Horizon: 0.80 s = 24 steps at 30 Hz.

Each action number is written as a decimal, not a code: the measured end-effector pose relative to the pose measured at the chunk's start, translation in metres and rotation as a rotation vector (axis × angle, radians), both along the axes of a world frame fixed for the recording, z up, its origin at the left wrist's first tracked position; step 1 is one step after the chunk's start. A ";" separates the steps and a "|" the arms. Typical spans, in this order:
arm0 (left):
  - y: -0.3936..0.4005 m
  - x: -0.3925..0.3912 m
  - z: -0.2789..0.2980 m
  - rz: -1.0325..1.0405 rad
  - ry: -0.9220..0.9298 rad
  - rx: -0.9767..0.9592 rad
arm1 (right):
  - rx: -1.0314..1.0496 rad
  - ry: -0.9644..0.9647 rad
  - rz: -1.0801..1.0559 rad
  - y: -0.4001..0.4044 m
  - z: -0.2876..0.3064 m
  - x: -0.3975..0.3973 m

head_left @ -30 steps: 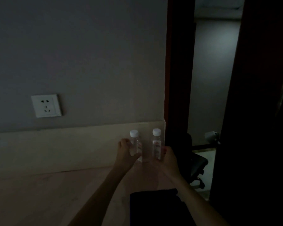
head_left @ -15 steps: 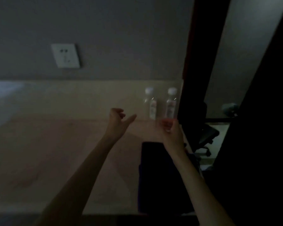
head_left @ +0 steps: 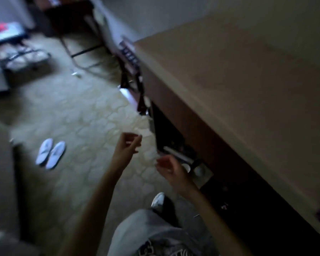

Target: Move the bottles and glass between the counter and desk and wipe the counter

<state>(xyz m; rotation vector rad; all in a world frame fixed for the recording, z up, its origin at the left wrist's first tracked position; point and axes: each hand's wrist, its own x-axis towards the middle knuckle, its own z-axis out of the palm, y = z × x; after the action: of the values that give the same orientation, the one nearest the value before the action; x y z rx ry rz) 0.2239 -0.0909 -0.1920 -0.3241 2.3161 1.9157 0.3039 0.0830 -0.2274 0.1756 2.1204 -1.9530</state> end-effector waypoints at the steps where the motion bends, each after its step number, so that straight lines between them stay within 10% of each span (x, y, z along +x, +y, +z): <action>1: -0.023 0.011 -0.026 0.035 -0.123 -0.026 | 0.038 -0.119 0.025 -0.003 -0.040 0.005; 7: -0.138 0.101 -0.135 0.252 -0.684 -0.063 | 0.357 -0.623 0.214 0.013 -0.226 0.032; 14: -0.213 0.151 -0.203 0.438 -1.004 -0.045 | 0.453 -0.517 0.474 -0.102 -0.179 -0.102; 24: -0.381 -0.091 -0.211 0.463 -0.988 0.008 | 0.532 -0.714 0.177 -0.195 -0.207 -0.270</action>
<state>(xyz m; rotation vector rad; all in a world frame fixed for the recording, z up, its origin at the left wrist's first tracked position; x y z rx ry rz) 0.1333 -0.4721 -0.4032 -1.4993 1.6164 1.3641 0.0339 -0.1117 -0.4347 0.6452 1.9883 -0.9686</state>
